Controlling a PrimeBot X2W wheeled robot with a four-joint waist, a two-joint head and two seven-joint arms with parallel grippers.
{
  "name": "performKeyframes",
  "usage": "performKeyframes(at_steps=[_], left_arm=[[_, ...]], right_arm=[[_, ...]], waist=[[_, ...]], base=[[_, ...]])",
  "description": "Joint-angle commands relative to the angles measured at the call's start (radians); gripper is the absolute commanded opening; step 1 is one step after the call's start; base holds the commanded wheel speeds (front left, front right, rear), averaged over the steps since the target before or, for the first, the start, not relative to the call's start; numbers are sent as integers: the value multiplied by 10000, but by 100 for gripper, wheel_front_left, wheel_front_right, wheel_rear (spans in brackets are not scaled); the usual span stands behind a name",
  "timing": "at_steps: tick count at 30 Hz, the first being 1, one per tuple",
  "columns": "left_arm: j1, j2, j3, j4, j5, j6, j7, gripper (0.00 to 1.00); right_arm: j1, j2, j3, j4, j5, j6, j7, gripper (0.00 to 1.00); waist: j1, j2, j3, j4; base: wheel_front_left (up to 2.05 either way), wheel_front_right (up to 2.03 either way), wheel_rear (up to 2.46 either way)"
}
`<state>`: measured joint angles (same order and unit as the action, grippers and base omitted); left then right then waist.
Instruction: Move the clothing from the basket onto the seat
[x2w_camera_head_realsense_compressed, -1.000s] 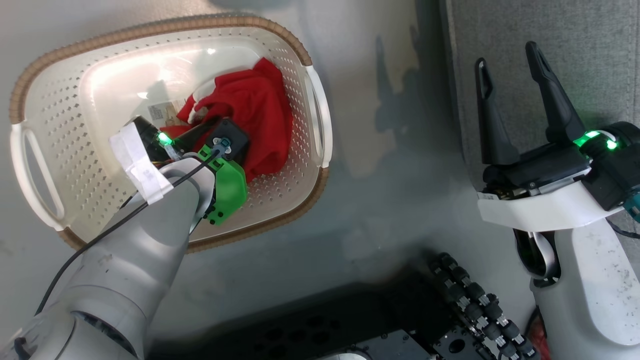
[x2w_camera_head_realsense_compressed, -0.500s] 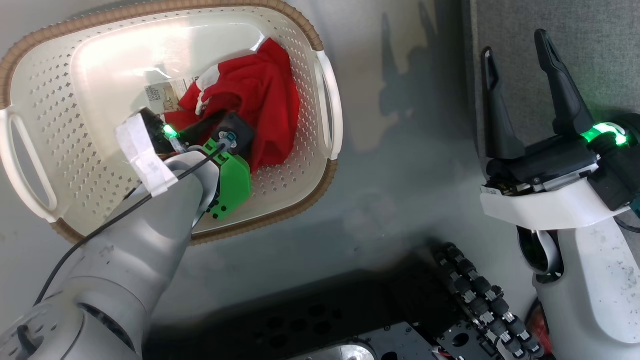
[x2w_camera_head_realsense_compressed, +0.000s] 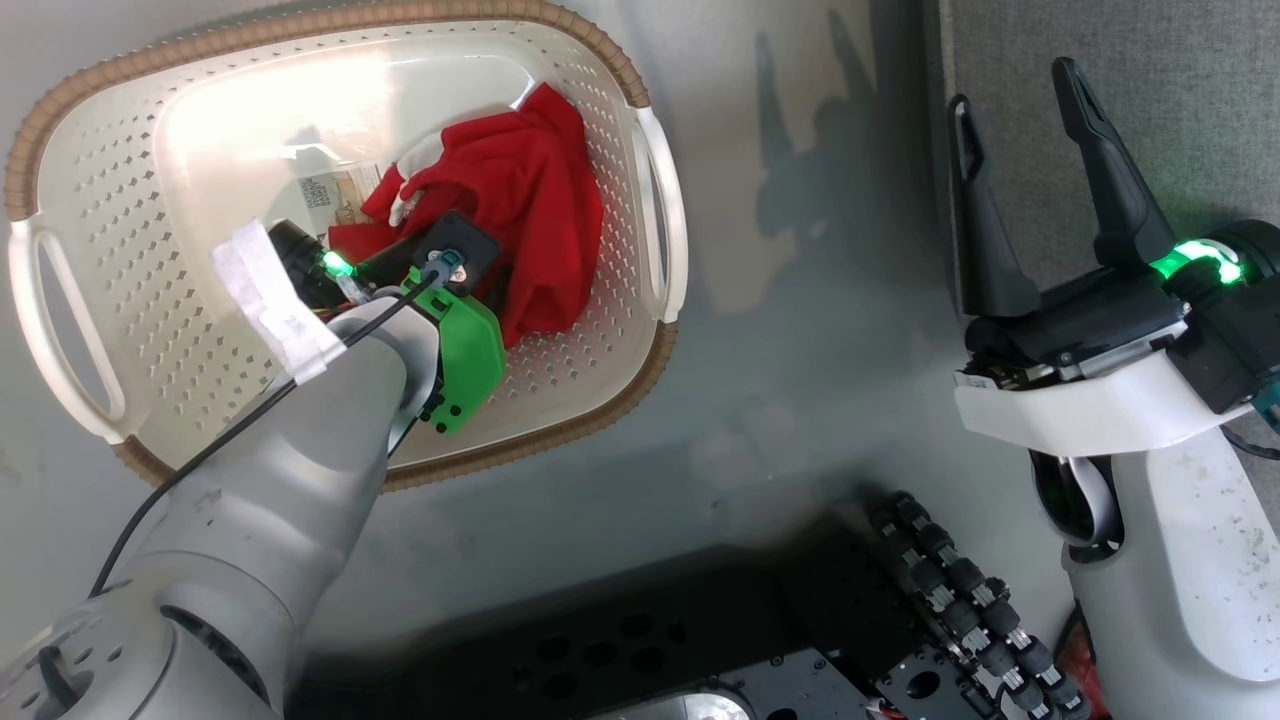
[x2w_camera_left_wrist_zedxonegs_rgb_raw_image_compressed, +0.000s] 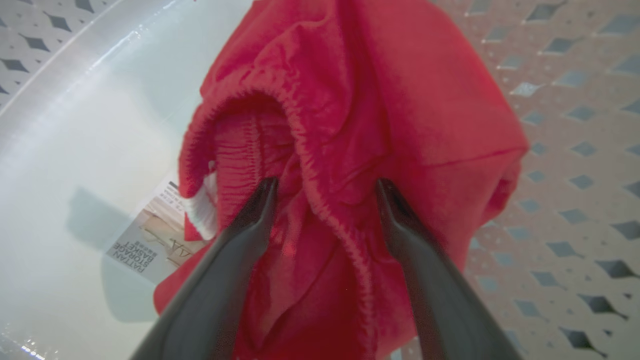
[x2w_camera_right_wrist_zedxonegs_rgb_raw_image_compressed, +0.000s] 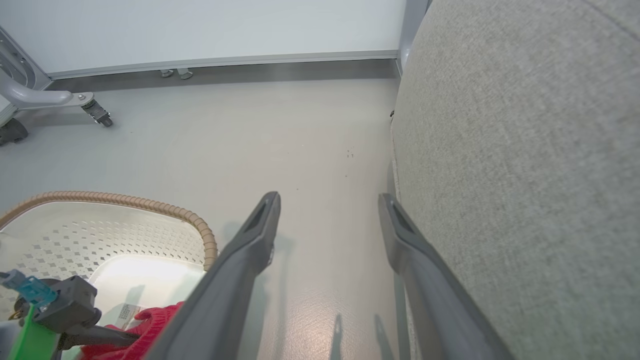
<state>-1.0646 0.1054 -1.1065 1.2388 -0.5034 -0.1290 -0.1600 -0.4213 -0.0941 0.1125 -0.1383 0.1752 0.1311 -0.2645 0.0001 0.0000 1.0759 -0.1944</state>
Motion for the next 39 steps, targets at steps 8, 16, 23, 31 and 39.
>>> performKeyframes(at_steps=[8,16,23,31,39], left_arm=[[-225,51,-138,218,-327,-17,-233,0],[-26,-29,-391,298,-571,-21,-259,0],[333,-192,-452,112,-837,-22,-801,0],[1297,-274,186,-829,-1097,309,-1063,0],[3198,477,1595,-3860,-43,1379,-1040,0]], right_arm=[[-140,-86,-98,83,35,-9,2,100],[-154,-48,-25,220,48,-10,0,100],[-72,-137,54,358,5,-10,0,100],[289,-260,376,741,59,-10,0,100],[1206,-383,753,1331,167,-10,0,100]], waist=[[-1,0,4,-19],[-1,0,-275,-35],[-1,0,-1291,217],[-1,0,-3350,601],[-1,0,-5772,908]], base=[[0,0,0],[0,0,0],[0,0,0],[0,0,0],[0,0,0]])
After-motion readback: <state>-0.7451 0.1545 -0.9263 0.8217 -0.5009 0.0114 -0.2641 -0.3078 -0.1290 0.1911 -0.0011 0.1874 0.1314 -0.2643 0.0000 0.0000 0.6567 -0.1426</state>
